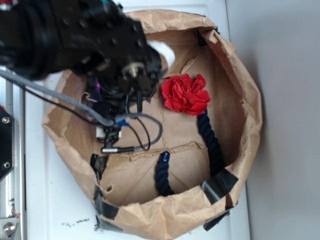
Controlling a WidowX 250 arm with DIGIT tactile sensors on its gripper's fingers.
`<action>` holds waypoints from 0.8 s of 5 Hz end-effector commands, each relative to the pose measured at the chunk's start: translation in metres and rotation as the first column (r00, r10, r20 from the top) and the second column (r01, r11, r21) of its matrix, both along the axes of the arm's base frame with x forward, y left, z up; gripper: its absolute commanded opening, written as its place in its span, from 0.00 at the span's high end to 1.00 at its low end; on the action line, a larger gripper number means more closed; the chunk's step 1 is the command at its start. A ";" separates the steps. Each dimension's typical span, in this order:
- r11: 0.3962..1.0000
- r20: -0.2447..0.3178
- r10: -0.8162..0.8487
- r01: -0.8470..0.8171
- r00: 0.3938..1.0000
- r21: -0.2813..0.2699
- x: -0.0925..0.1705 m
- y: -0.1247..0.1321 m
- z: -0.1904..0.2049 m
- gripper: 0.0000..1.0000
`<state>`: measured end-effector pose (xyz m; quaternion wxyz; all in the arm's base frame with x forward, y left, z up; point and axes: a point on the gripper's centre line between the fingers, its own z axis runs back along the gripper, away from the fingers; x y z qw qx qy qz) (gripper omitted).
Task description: Grab the gray animal.
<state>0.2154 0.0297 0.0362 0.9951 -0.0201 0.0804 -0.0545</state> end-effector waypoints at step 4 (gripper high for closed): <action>1.000 0.069 0.015 -0.014 0.998 -0.017 0.000 -0.006 0.019 1.00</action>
